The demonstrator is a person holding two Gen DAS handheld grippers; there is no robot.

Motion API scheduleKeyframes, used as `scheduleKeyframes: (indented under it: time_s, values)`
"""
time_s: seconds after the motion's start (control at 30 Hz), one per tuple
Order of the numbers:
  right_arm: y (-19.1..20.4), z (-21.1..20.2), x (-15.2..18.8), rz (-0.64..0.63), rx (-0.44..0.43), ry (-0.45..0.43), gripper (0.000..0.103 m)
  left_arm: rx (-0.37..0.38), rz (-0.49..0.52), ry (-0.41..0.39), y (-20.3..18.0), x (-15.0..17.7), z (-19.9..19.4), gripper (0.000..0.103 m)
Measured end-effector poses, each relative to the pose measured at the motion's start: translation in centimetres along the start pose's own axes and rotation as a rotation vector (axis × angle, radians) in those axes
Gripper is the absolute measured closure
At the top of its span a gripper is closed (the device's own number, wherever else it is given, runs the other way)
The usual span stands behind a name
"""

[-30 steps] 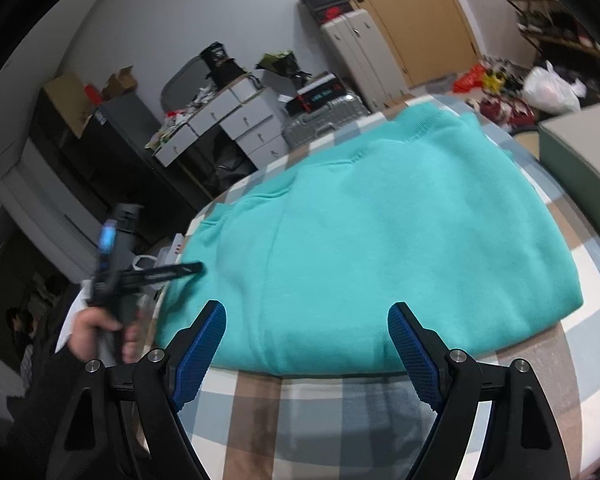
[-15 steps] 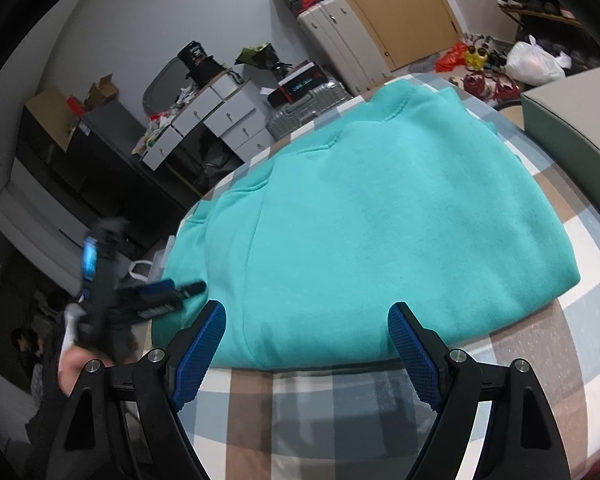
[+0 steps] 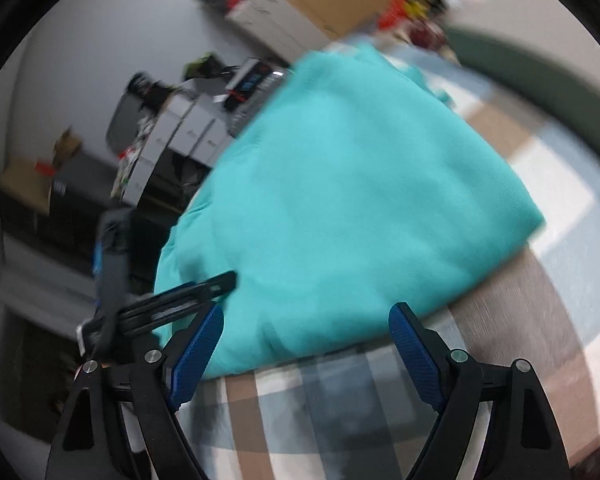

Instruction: Fold large clothes

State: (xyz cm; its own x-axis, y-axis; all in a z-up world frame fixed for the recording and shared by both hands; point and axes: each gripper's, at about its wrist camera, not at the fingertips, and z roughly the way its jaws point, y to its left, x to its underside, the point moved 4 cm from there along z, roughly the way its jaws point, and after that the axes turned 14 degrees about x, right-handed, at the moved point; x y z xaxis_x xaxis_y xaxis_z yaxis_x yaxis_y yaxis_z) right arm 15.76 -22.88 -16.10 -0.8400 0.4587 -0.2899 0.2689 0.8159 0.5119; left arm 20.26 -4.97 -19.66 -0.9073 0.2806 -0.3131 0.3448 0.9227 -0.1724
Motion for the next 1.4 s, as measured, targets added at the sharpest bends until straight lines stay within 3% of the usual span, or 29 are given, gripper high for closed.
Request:
scheduleKeyframes:
  time_s: [0.2,0.33,0.43,0.6,0.63,0.67,0.7,0.73,0.77,0.8,1.0,1.1,1.23,1.27,1.33,1.4]
  values:
    - [-1.4,2.3,-0.2,0.139,-0.068,0.110,0.016,0.034,-0.009,-0.122,-0.7,0.7,-0.2,0.006]
    - [-1.2,2.3,-1.5,0.151,-0.010,0.041,0.016,0.046,0.018,-0.184,-0.6,1.7,-1.3,0.006]
    - [-0.9,2.7,-2.7,0.159,0.017,-0.019,0.016,0.054,0.035,-0.172,-0.6,1.4,-1.4,0.006]
    - [0.9,3.9,-4.5,0.039,0.148,-0.135,0.018,0.067,0.049,-0.175,-1.2,1.8,-1.6,0.006]
    - [1.0,4.0,-4.7,0.031,0.164,-0.148,0.021,0.065,0.051,-0.173,-1.3,1.9,-1.7,0.006]
    - [1.0,4.1,-4.8,0.032,0.174,-0.159,0.033,0.065,0.052,-0.172,-1.4,1.9,-1.7,0.006]
    - [1.2,3.9,-4.8,0.030,0.165,-0.168,0.060,0.067,0.051,-0.172,-1.4,1.9,-1.7,0.006]
    - [1.4,3.5,-4.8,0.016,0.143,-0.187,0.073,0.070,0.049,-0.174,-1.4,1.9,-1.7,0.006]
    - [2.1,2.8,-4.7,-0.023,0.138,-0.221,0.082,0.070,0.044,-0.177,-1.5,2.0,-1.7,0.006]
    - [2.5,2.1,-4.7,-0.059,0.149,-0.248,0.086,0.068,0.041,-0.180,-1.6,2.2,-1.7,0.006]
    - [5.4,-1.1,-2.9,-0.253,0.229,-0.359,0.093,0.059,0.015,-0.186,-3.9,4.3,-2.1,0.006]
    - [4.7,-3.4,-2.1,-0.362,0.280,-0.374,0.093,0.078,0.030,-0.181,-8.1,6.9,-2.4,0.006]
    - [1.8,-7.3,-2.0,-0.422,0.339,-0.363,0.093,0.242,0.209,-0.037,-13.9,8.5,-4.2,0.006]
    - [1.3,-8.0,-2.1,-0.451,0.371,-0.376,0.093,0.248,0.215,-0.030,-14.2,8.3,-5.0,0.006]
    - [-0.2,-8.8,-2.1,-0.485,0.389,-0.383,0.093,0.169,0.181,-0.088,-13.7,7.1,-6.5,0.006]
    - [-1.6,-8.5,-2.1,-0.467,0.342,-0.349,0.093,0.061,0.156,-0.112,-13.0,5.0,-6.3,0.006]
